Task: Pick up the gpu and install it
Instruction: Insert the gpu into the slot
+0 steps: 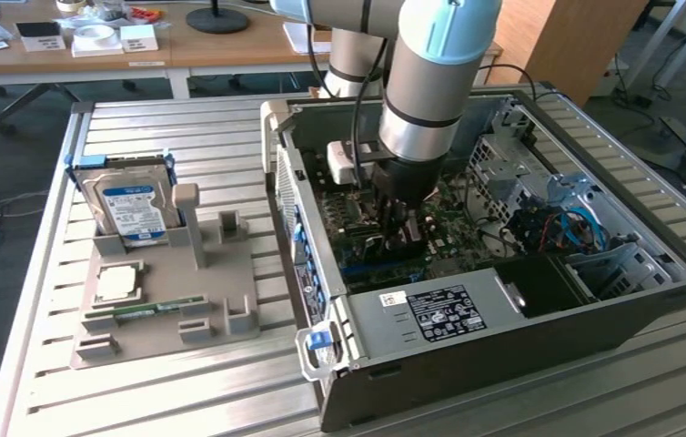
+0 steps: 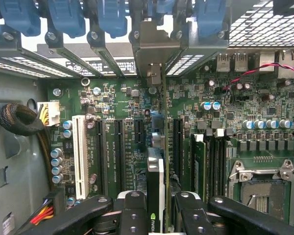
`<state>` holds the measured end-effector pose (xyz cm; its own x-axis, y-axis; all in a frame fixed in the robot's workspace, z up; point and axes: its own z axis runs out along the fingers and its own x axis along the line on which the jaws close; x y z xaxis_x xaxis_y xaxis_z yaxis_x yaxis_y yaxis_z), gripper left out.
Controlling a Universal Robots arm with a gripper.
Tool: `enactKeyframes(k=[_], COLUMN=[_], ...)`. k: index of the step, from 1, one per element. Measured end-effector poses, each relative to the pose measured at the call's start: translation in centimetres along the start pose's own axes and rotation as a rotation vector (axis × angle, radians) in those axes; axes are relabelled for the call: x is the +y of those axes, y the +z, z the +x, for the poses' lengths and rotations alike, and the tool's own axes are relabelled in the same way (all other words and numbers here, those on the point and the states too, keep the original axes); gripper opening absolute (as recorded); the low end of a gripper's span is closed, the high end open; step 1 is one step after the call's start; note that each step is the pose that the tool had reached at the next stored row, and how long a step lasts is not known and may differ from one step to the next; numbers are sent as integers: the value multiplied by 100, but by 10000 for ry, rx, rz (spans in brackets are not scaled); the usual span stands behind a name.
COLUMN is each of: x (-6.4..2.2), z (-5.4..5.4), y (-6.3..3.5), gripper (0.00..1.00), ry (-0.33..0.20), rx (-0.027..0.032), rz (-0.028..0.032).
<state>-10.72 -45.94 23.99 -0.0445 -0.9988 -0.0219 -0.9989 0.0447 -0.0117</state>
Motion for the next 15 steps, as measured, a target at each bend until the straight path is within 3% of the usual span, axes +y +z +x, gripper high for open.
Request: enactKeyframes(k=[15], x=[1], z=[0], y=[11], gripper=[26], ry=[1], rx=[-4], rz=[1])
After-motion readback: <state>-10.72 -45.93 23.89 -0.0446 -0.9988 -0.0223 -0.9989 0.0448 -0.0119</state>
